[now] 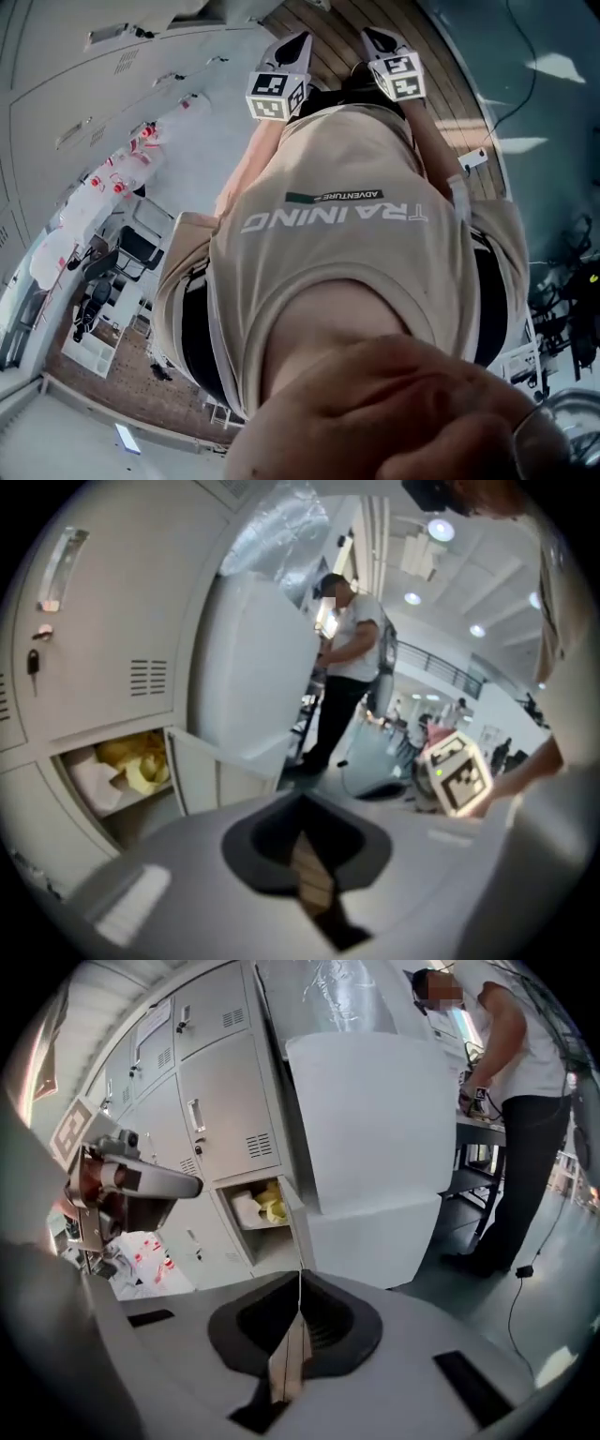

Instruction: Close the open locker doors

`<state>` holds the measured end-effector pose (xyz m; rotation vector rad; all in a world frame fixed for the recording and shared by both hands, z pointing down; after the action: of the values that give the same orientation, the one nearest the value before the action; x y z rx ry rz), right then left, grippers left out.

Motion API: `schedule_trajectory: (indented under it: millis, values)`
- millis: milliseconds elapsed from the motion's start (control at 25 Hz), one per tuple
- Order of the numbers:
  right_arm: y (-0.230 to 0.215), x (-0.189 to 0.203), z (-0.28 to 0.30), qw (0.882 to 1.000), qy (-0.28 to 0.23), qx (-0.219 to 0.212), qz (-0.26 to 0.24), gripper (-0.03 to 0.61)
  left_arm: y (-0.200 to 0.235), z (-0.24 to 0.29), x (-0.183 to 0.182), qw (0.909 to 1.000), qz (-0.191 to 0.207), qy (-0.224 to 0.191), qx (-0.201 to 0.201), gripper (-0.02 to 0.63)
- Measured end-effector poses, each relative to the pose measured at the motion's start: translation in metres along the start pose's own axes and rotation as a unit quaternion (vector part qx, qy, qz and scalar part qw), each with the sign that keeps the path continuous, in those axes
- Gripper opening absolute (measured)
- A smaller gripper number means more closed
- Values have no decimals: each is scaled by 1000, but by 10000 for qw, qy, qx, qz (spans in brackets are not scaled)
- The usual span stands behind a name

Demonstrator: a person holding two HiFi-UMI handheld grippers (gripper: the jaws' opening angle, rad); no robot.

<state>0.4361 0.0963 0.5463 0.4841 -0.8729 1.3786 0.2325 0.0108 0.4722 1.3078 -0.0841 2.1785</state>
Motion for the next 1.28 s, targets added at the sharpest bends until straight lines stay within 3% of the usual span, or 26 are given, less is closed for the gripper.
schedule_trajectory:
  millis: [280, 760, 920, 1160, 1280]
  values:
    - [4, -33, 7, 9981, 154, -401, -438, 15, 15, -48, 7, 9959, -343, -32, -842, -4]
    - [-15, -91, 50, 9979, 313, 38, -570, 15, 74, -56, -16, 9951, -192, -467, -848, -5]
    - [-11, -91, 71, 9954, 613, -189, -716, 15, 80, -69, -11, 9924, -408, -446, -1070, -5]
    - [-33, -106, 108, 9883, 795, -655, -1127, 15, 93, -76, -11, 9753, -926, -348, -1974, -5]
    - [-42, -111, 122, 9836, 860, -1101, -1137, 15, 96, -74, -8, 9680, -1105, -251, -2241, -5]
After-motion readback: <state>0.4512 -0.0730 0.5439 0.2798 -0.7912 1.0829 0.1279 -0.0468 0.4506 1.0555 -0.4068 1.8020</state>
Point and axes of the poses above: the fingertips, and each gripper's own axes: z forward along the fingers, y to its left, x out of its underside, the point moved 10 cm from there along -z, backward along the fingers, and after that the axes turned 1 degree about -y, right-handed, at the moved point
